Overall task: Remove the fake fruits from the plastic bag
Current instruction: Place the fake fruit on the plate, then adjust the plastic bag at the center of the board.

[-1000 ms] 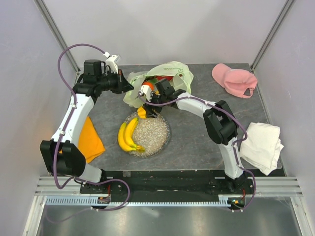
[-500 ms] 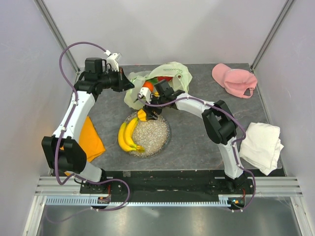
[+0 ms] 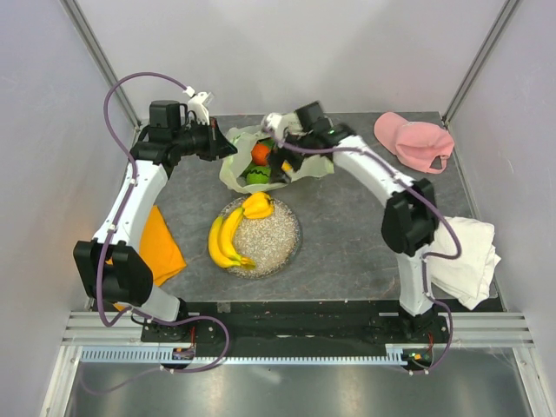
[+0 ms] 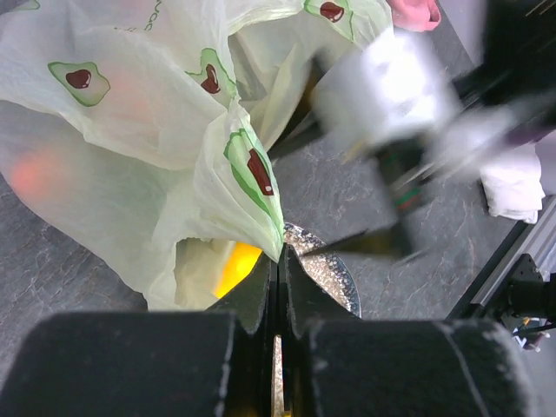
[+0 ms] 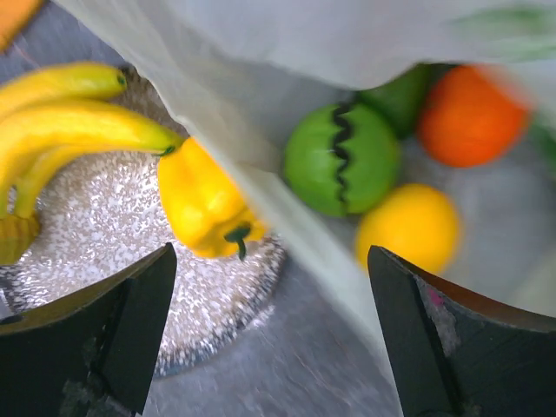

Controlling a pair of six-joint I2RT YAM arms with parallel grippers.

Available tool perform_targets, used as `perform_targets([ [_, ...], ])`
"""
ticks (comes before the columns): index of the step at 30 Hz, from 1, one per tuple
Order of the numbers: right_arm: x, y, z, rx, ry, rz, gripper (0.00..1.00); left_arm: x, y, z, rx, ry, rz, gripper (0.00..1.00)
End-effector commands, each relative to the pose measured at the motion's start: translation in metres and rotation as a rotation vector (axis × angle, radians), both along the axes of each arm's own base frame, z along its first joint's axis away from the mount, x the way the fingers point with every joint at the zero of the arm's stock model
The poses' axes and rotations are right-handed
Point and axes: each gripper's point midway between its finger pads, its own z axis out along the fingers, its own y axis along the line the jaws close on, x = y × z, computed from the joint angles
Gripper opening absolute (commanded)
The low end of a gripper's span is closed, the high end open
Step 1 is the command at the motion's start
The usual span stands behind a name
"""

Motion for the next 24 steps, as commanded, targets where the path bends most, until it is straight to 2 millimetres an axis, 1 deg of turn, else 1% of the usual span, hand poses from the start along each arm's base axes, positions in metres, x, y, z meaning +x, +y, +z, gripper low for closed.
perform_targets([
  [1, 0.004, -0.041, 0.123, 0.176, -0.07, -0.028, 0.98, 0.004, -0.002, 0.032, -0.021, -0.098, -0.013, 0.02],
  [2, 0.011, -0.044, 0.124, 0.185, -0.066, -0.051, 0.98, 0.005, -0.002, 0.031, -0.022, -0.094, -0.014, 0.02],
  [3, 0.022, -0.051, 0.116, 0.19, -0.027, -0.109, 0.98, 0.005, -0.002, 0.029, -0.025, -0.086, -0.013, 0.02],
  [4, 0.04, -0.055, 0.115, 0.19, -0.069, -0.169, 0.96, 0.004, -0.003, 0.027, -0.03, -0.076, -0.017, 0.02],
  [5, 0.05, -0.057, 0.109, 0.188, -0.079, -0.21, 0.94, 0.004, -0.004, 0.027, -0.038, -0.067, -0.015, 0.01],
  [6, 0.059, -0.059, 0.092, 0.173, -0.063, -0.246, 0.91, 0.005, -0.004, 0.024, -0.042, -0.057, -0.014, 0.02],
  [7, 0.07, -0.059, 0.089, 0.179, -0.099, -0.265, 0.86, 0.004, -0.005, 0.025, -0.049, -0.053, -0.018, 0.02],
  [8, 0.077, -0.059, 0.083, 0.171, -0.107, -0.28, 0.84, 0.005, -0.006, 0.024, -0.052, -0.049, -0.018, 0.02],
  [9, 0.084, -0.056, 0.07, 0.164, -0.099, -0.281, 0.81, 0.006, -0.007, 0.023, -0.055, -0.043, -0.019, 0.02],
  [10, 0.09, -0.054, 0.068, 0.171, -0.108, -0.282, 0.77, 0.007, -0.007, 0.026, -0.056, -0.049, -0.019, 0.01],
  [11, 0.093, -0.051, 0.065, 0.178, -0.105, -0.277, 0.74, 0.008, -0.007, 0.025, -0.056, -0.048, -0.019, 0.02],
  [12, 0.101, -0.048, 0.057, 0.177, -0.103, -0.28, 0.72, 0.009, -0.007, 0.025, -0.054, -0.049, -0.019, 0.02],
  [13, 0.108, -0.046, 0.055, 0.187, -0.108, -0.291, 0.69, 0.01, -0.007, 0.027, -0.056, -0.052, -0.02, 0.02],
  [14, 0.112, -0.044, 0.052, 0.186, -0.115, -0.297, 0.68, 0.01, -0.007, 0.026, -0.054, -0.053, -0.024, 0.02],
  [15, 0.121, -0.043, 0.043, 0.175, -0.12, -0.315, 0.68, 0.01, -0.008, 0.027, -0.056, -0.054, -0.03, 0.02],
  [16, 0.127, -0.042, 0.04, 0.169, -0.139, -0.321, 0.68, 0.01, -0.011, 0.027, -0.063, -0.052, -0.046, 0.02],
  [17, 0.134, -0.044, 0.034, 0.154, -0.153, -0.334, 0.68, 0.01, -0.011, 0.027, -0.068, -0.048, -0.055, 0.01],
  [18, 0.146, -0.048, 0.023, 0.114, -0.179, -0.383, 0.7, 0.01, -0.014, 0.027, -0.076, -0.043, -0.068, 0.02],
  [19, 0.154, -0.051, 0.022, 0.105, -0.207, -0.411, 0.75, 0.009, -0.017, 0.028, -0.088, -0.039, -0.087, 0.02],
  [21, 0.168, -0.058, 0.014, 0.088, -0.229, -0.48, 0.79, 0.008, -0.018, 0.029, -0.099, -0.032, -0.096, 0.02],
  [22, 0.178, -0.064, 0.016, 0.086, -0.257, -0.541, 0.82, 0.009, -0.018, 0.027, -0.098, -0.028, -0.095, 0.02],
  [23, 0.182, -0.065, 0.011, 0.095, -0.239, -0.588, 0.82, 0.009, -0.019, 0.027, -0.095, -0.031, -0.098, 0.02],
  [24, 0.186, -0.064, 0.015, 0.113, -0.239, -0.616, 0.83, 0.008, -0.018, 0.027, -0.093, -0.029, -0.096, 0.02],
])
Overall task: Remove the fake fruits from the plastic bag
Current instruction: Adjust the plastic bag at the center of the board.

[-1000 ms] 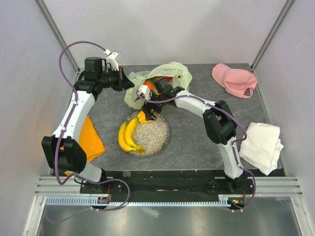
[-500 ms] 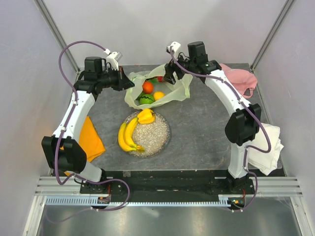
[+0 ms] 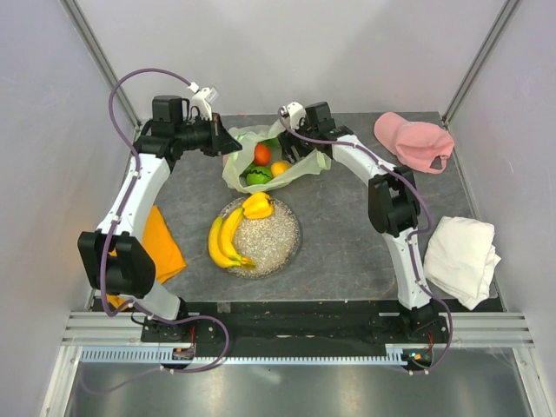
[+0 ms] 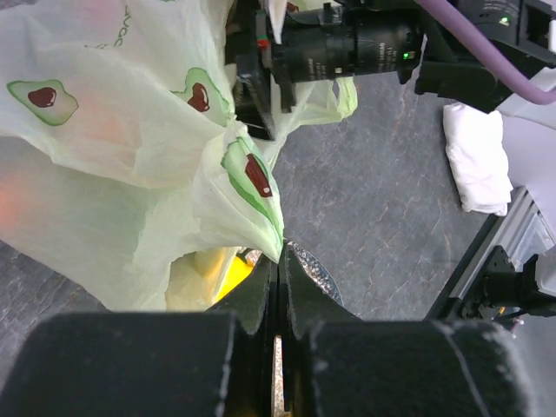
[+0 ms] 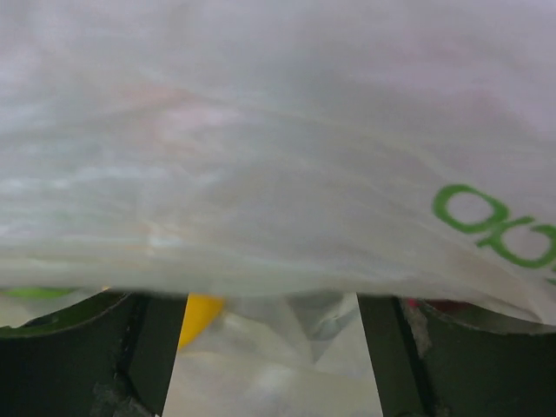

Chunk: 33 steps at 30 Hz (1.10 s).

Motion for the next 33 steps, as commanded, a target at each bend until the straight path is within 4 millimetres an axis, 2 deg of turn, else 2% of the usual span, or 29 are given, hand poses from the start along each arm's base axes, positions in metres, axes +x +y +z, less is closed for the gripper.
perform_targets([
  [1, 0.051, -0.008, 0.057, 0.068, -0.178, -0.222, 0.83, 0.002, -0.006, 0.02, -0.038, -0.04, -0.03, 0.02],
  [6, 0.074, -0.021, 0.049, 0.104, -0.188, -0.417, 0.96, 0.001, -0.005, 0.016, -0.033, -0.034, -0.029, 0.02],
  [8, 0.088, -0.032, 0.046, 0.088, -0.22, -0.494, 0.97, 0.0, -0.005, 0.013, -0.03, -0.026, -0.03, 0.02],
  [9, 0.092, -0.031, 0.046, 0.092, -0.234, -0.502, 0.98, -0.001, -0.005, 0.012, -0.029, -0.024, -0.031, 0.02],
  [14, 0.104, -0.025, 0.037, 0.122, -0.241, -0.519, 0.94, -0.002, -0.006, 0.009, -0.028, -0.011, -0.033, 0.02],
  [19, 0.103, -0.017, 0.03, 0.12, -0.238, -0.497, 0.93, -0.002, -0.007, 0.007, -0.022, -0.011, -0.034, 0.02],
  [22, 0.106, -0.021, 0.022, 0.095, -0.249, -0.522, 0.92, -0.002, -0.007, 0.005, -0.021, -0.006, -0.035, 0.02],
  [25, 0.109, -0.026, 0.016, 0.057, -0.27, -0.534, 0.86, -0.002, -0.007, 0.005, -0.021, -0.004, -0.033, 0.02],
  [28, 0.109, -0.025, 0.01, 0.039, -0.275, -0.515, 0.68, -0.001, -0.007, 0.004, -0.02, -0.002, -0.031, 0.02],
  [29, 0.109, -0.024, 0.011, 0.04, -0.274, -0.498, 0.6, -0.001, -0.007, 0.003, -0.02, -0.002, -0.031, 0.02],
  [31, 0.107, -0.025, 0.011, 0.033, -0.267, -0.484, 0.5, -0.002, -0.007, 0.004, -0.018, -0.005, -0.032, 0.02],
  [33, 0.104, -0.022, 0.016, 0.041, -0.262, -0.454, 0.36, -0.001, -0.006, 0.005, -0.016, -0.009, -0.029, 0.02],
])
